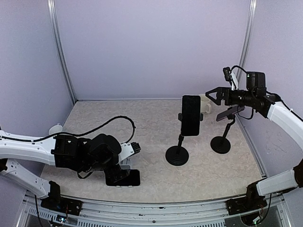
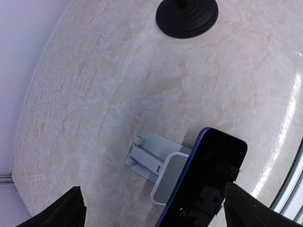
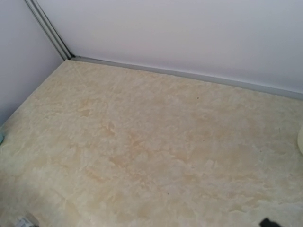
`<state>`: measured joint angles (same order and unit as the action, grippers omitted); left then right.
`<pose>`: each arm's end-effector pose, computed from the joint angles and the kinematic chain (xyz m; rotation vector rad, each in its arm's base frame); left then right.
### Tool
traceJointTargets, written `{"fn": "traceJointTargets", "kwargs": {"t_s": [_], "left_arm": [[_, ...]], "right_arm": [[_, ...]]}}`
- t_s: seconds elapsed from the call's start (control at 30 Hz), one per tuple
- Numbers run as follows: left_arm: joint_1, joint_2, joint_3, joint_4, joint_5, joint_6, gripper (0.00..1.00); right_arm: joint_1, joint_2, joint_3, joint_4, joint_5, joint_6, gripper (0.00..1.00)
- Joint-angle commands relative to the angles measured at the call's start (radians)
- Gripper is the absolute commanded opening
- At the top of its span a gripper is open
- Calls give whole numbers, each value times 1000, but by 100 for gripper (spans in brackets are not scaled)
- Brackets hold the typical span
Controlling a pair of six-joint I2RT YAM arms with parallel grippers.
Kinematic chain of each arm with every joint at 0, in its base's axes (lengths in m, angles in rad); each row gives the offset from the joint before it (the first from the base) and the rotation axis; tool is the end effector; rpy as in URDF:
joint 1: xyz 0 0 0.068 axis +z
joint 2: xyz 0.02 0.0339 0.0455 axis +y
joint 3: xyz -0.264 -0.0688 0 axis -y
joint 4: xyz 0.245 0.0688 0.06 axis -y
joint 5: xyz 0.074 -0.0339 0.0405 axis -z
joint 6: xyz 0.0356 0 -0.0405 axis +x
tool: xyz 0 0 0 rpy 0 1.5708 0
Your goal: Remove the phone from the phone stand
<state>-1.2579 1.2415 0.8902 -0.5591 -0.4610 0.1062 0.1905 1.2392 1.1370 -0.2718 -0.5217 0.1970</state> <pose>0.0921 -0.2332 0.2517 1.3341 1.9426 0.0239 0.2731 0.0707 0.3595 -0.3461 1.9376 0.7614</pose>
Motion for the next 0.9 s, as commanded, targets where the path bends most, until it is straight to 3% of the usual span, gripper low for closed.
{"fn": "traceJointTargets", "kwargs": {"t_s": [0.0,0.37,0.87], "left_arm": [[-60,59,-37,0,-70,62,99],[-129,95,-118,10,-76,87,99],[-167,245,-118,112,-107,82,99]], "right_arm": [[9,-28,-14,35,-18,3,100],[-9,-32,-54,78,-48,17,100],[-42,-29,-90,110,-76,35,100]]}}
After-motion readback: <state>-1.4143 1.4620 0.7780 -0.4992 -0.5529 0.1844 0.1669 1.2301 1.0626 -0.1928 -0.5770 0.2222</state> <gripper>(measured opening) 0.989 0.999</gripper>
